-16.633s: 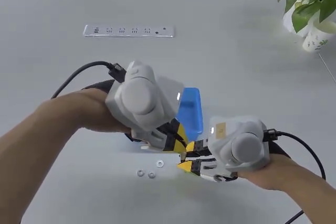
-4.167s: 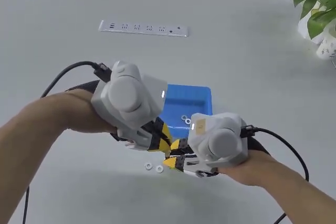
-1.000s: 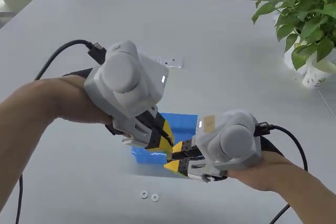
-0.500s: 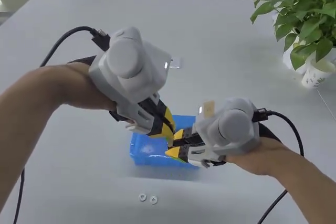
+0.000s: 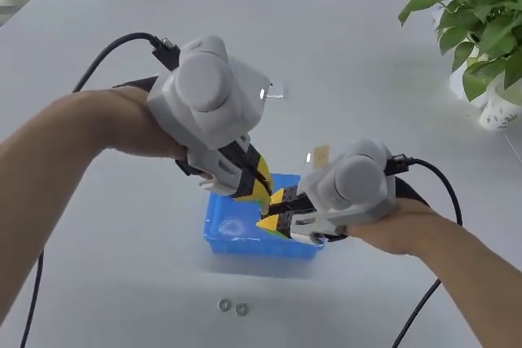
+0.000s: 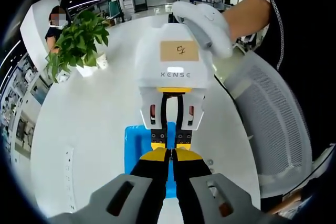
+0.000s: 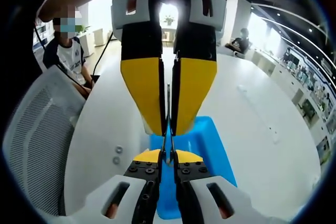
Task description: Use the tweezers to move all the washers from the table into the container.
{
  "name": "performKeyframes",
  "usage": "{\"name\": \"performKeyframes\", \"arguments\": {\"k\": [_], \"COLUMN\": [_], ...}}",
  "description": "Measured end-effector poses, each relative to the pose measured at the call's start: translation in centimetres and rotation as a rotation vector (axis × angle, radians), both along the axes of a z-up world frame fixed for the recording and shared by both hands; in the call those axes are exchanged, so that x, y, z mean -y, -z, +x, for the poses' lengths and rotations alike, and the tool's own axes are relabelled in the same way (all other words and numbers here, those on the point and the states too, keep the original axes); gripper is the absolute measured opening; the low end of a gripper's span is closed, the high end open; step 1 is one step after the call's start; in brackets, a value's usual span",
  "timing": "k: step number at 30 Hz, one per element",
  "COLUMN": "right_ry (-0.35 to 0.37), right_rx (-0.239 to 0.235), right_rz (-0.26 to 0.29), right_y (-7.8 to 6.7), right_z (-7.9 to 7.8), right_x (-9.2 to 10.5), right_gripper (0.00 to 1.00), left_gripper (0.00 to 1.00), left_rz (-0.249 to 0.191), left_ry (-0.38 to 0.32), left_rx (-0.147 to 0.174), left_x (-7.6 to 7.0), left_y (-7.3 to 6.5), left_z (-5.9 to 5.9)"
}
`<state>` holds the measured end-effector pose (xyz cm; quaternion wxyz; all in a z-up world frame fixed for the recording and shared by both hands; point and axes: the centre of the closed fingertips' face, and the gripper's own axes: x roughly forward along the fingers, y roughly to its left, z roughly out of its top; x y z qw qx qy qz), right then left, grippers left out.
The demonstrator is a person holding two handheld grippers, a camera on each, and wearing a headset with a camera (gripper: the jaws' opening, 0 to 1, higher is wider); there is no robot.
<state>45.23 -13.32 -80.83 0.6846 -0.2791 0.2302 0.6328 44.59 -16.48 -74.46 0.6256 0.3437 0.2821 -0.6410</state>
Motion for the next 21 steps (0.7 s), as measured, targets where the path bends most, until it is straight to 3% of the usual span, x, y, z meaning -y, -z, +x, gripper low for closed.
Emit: {"name": "performKeyframes", "arguments": {"k": [21], "right_ry": [-0.025], "right_rx": [-0.059], "right_rz": [-0.036], "right_y": [3.8], "right_z": [1.8], "right_x": [0.6], "right_gripper": [0.10], "left_gripper": [0.07], "left_rz": [-0.013], "left_ry": [-0.024], "left_rx": [-0.035], "left_x": [0.3], "left_y": [3.6], "left_z": [2.1]}}
